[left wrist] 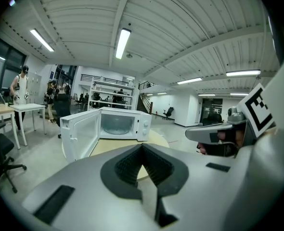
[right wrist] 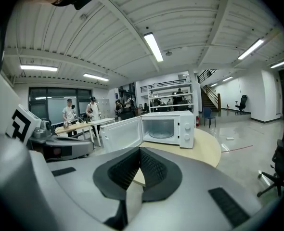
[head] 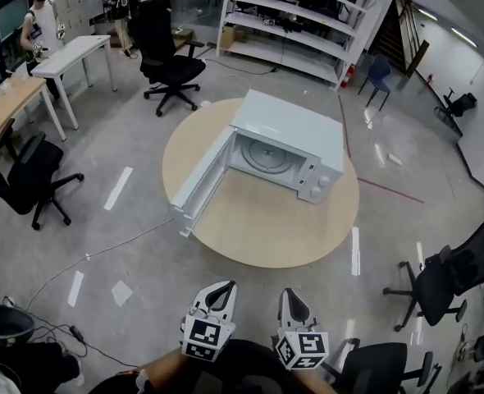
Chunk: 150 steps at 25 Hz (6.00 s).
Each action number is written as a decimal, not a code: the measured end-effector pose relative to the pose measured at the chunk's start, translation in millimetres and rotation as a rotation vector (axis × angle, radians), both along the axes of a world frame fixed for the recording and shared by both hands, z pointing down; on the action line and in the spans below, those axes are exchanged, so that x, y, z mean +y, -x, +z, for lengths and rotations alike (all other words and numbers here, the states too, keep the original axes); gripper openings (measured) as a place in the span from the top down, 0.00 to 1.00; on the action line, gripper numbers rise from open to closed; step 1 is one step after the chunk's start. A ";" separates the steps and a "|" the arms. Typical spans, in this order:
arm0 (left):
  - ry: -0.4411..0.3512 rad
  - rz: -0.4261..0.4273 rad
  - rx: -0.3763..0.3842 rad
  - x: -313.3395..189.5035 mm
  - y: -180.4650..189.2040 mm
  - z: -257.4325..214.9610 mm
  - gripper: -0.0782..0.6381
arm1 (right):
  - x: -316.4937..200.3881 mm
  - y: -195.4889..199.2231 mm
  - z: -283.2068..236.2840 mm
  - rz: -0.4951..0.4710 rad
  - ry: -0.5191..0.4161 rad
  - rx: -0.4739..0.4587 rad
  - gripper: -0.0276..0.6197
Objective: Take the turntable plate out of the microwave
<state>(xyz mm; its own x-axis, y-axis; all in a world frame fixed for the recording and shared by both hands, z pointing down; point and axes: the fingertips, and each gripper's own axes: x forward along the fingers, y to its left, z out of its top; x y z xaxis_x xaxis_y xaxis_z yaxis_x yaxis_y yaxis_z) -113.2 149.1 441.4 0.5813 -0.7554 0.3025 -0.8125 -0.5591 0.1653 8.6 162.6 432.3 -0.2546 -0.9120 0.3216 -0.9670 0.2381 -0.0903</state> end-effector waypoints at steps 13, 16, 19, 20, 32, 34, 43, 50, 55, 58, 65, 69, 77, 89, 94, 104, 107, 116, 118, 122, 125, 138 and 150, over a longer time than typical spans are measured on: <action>0.019 0.024 -0.017 -37.1 21.9 10.0 0.84 | -40.1 23.1 1.1 0.016 -0.011 -0.003 0.93; 0.036 0.017 -0.015 -47.1 20.7 16.5 0.84 | -50.6 23.0 7.6 0.007 0.001 -0.005 0.93; 0.032 0.007 -0.016 -65.2 13.8 20.1 0.84 | -70.9 15.1 14.8 -0.002 0.004 -0.008 0.93; 0.029 -0.001 -0.017 -72.3 11.5 19.9 0.84 | -79.3 12.0 15.4 -0.007 0.000 -0.009 0.93; 0.047 -0.075 -0.071 -157.3 -22.9 5.6 0.84 | -176.6 -21.1 14.8 -0.081 -0.015 -0.100 0.93; 0.045 -0.085 -0.084 -173.6 -33.8 1.7 0.84 | -192.7 -31.0 16.0 -0.094 -0.015 -0.097 0.93; 0.059 -0.117 -0.118 -226.4 -88.9 6.4 0.84 | -251.7 -78.7 29.3 -0.162 -0.031 -0.104 0.93; 0.092 -0.140 -0.104 -254.8 -102.3 13.4 0.84 | -284.3 -95.4 29.9 -0.187 -0.046 -0.088 0.93; 0.082 -0.114 -0.114 -271.3 -109.3 15.4 0.84 | -299.4 -99.2 31.8 -0.170 -0.047 -0.075 0.93; 0.077 -0.086 -0.105 -286.7 -112.6 20.2 0.84 | -310.0 -98.5 33.9 -0.153 -0.045 -0.056 0.93; 0.093 -0.025 -0.043 -331.5 -106.2 29.8 0.84 | -331.6 -85.2 32.6 -0.084 -0.020 0.005 0.93; 0.099 0.007 0.002 -350.8 -98.1 30.2 0.84 | -348.3 -74.8 27.6 -0.043 -0.012 0.063 0.93; 0.151 0.018 0.095 -386.5 -63.9 38.2 0.84 | -381.3 -52.7 34.5 0.024 0.065 0.077 0.93; 0.295 0.009 0.199 -438.1 -74.4 81.8 0.83 | -424.0 -51.4 60.6 0.008 0.103 0.121 0.93; 0.416 -0.036 0.285 -459.7 -87.7 105.0 0.80 | -440.6 -52.1 78.0 -0.052 0.129 0.086 0.93; 0.586 -0.168 0.388 -512.6 -97.7 161.2 0.66 | -472.2 -48.9 115.9 -0.143 0.191 0.042 0.93; 0.625 -0.215 0.427 -525.5 -98.6 177.8 0.65 | -476.7 -52.9 121.2 -0.148 0.202 0.043 0.93; 0.699 -0.299 0.540 -553.3 -105.6 201.6 0.65 | -484.3 -68.8 134.7 -0.133 0.236 0.061 0.93; 0.718 -0.309 0.560 -555.5 -106.2 205.4 0.65 | -485.2 -70.1 136.6 -0.130 0.241 0.060 0.93; 0.731 -0.322 0.603 -559.4 -108.3 209.8 0.65 | -488.9 -74.2 142.3 -0.122 0.250 0.057 0.93; 0.737 -0.327 0.628 -560.1 -108.2 210.3 0.65 | -491.4 -73.9 145.8 -0.121 0.256 0.059 0.93; 0.772 -0.346 0.674 -565.8 -104.5 206.9 0.65 | -499.2 -59.2 157.9 -0.129 0.283 0.056 0.93; 0.823 -0.422 0.712 -567.7 -96.1 217.8 0.78 | -506.4 -52.1 173.5 -0.140 0.314 0.037 0.93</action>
<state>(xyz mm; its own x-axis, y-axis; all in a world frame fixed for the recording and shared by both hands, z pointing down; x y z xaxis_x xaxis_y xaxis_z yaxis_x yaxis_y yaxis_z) -17.1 -418.6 659.1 0.5661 -0.6571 0.4978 -0.4862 0.2215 0.8453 60.6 -343.8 605.7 -0.3528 -0.7241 0.5926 -0.9311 0.3345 -0.1456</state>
